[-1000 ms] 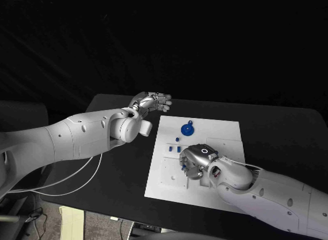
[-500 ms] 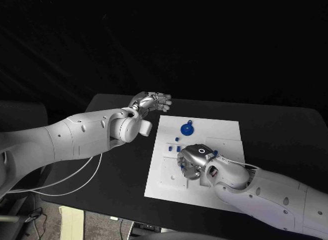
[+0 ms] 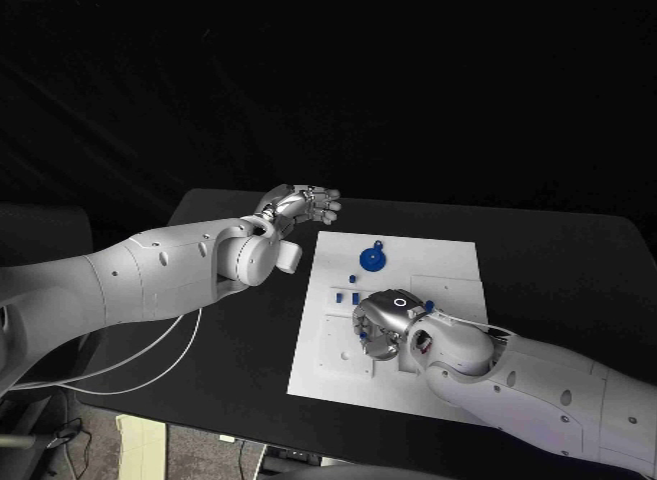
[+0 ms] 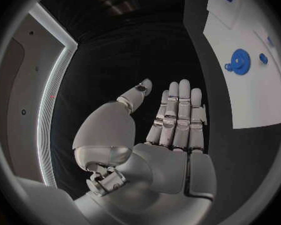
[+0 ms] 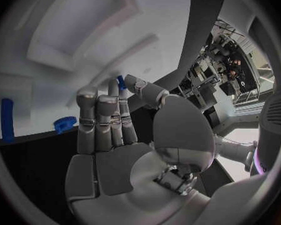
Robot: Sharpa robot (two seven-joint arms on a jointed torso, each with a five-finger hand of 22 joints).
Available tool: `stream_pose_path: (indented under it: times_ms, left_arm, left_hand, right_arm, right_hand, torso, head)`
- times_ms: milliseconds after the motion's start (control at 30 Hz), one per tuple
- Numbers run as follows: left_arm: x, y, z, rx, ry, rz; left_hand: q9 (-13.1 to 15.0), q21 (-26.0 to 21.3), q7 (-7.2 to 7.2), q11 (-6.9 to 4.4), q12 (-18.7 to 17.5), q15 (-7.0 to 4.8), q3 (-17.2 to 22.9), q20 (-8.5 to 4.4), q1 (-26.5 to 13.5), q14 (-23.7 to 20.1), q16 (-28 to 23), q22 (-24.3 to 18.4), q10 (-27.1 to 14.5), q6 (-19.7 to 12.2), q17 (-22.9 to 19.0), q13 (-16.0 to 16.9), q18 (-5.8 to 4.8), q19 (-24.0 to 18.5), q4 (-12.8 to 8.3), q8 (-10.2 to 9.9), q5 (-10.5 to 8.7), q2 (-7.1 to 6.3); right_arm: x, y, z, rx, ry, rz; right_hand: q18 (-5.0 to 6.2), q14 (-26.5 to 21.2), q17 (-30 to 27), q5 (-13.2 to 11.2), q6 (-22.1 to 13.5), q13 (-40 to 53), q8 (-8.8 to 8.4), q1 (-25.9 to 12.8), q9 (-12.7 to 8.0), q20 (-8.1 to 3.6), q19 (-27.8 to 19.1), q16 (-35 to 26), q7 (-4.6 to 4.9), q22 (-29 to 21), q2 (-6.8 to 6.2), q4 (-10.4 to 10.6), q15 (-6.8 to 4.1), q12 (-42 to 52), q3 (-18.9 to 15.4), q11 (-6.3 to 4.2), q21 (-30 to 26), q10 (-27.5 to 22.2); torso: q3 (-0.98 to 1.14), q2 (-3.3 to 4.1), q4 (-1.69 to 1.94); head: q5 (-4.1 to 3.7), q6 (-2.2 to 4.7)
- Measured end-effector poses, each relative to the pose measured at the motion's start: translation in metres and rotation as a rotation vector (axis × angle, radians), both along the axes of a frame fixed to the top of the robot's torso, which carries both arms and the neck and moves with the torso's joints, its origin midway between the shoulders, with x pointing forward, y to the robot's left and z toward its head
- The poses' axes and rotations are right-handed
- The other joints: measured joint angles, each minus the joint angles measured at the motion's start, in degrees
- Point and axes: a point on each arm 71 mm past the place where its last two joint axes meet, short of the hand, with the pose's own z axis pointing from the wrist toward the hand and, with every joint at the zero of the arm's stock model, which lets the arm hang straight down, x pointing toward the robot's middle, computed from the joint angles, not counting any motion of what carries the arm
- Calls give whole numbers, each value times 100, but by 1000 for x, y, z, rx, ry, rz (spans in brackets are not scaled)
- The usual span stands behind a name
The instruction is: Assemble the parts on the task board
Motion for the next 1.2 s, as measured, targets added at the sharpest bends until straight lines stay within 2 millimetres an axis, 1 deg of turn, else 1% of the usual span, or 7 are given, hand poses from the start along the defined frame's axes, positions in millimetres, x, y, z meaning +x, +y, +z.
stream_pose_path:
  times_ms: [167, 200, 367, 467, 767, 967, 1200]
  left_arm:
    - [0, 0, 0, 0, 1, 0]
    - [0, 0, 0, 1, 1, 0]
    - [0, 0, 0, 1, 2, 1]
    - [0, 1, 0, 1, 2, 1]
    - [0, 2, 0, 3, 2, 4]
    - [0, 3, 0, 3, 2, 5]
    - [2, 7, 0, 8, 1, 15]
  left_hand:
    - [0, 0, 0, 0, 0, 0, 0, 0, 0, 0, -2, 0, 0, 0, 6, 0, 0, 0, 0, 0, 0, 0]
    - [0, 0, 0, 0, 0, 0, 0, 0, 0, 0, -2, 0, 0, 0, 6, 0, 0, 0, 0, 18, 0, 0]
    - [0, 0, 0, 0, 0, 0, 0, 0, 0, 0, -2, 0, 0, 0, 6, 1, 0, 0, 0, 22, 0, 0]
    - [-4, 0, 0, 0, 0, 0, 0, 0, 0, 0, -2, 4, 0, 0, 11, -1, 0, 0, 0, 22, 0, 0]
    - [-5, 0, 0, 0, 0, 0, 0, 0, 0, 0, -2, 4, 0, 0, 11, -4, 0, 0, 0, 22, 0, 0]
    - [-5, 0, 0, 0, 0, 0, 0, 0, 0, 0, -2, 3, 0, 0, 16, -4, 0, 0, 0, 22, 0, 0]
    - [-4, 0, 0, 0, 0, 0, 0, 0, 0, 0, -2, 8, 0, 0, 21, -4, 0, 0, 0, 22, 0, 0]
  right_arm:
    - [1, -2, 0, 14, 14, -9]
    - [2, -2, 0, 21, 20, -12]
    - [1, -5, -1, 41, 34, -16]
    - [0, -7, -1, 53, 41, -19]
    - [-5, -18, 6, 86, 50, -29]
    - [8, -33, 34, 144, 25, -72]
    - [28, -60, 75, 206, 27, -133]
  right_hand:
    - [0, -116, -1, 10, -190, 4, -166, -50, -59, 11, -71, 1, 49, 0, -141, 54, 79, -172, -53, 149, -1, -105]
    - [0, -89, -1, 33, -384, 5, -300, -93, -117, 11, -71, -2, 67, -1, -292, 58, 135, -262, -116, 226, -4, -273]
    - [-1, -177, -7, 48, -844, 16, -560, -229, -231, 63, -144, -27, 176, -1, -480, 71, 343, -284, -397, 182, -61, -583]
    - [-1, -244, -7, 1, -1117, 17, -563, -240, -244, 84, -183, -27, 320, -1, -490, 69, 410, -413, -610, 182, -77, -675]
    - [-17, -306, -14, 2, -1147, -577, -537, -186, -244, 94, -234, -27, 328, -1, -544, 118, 471, -810, -733, 318, -111, -857]
    - [-48, -264, -36, 2, -1122, -643, -475, 3, -244, 72, -210, 1, 351, -1, -518, 289, 430, -726, -592, 401, -138, -791]
    - [-61, -230, -43, 92, -1121, -711, -463, 47, -252, 62, -136, 39, 352, 4, -474, 318, 396, -699, -582, 401, -138, -790]
  torso:
    - [-1, 0, -2]
    - [-1, 0, -2]
    - [2, -1, -2]
    - [2, -1, -2]
    - [3, -2, -2]
    - [3, -2, -4]
    - [3, -4, -6]
  head:
    - [-1, -1]
    - [-2, -1]
    - [-7, -1]
    - [-12, -1]
    - [-46, 27]
    - [-111, 88]
    - [-240, 165]
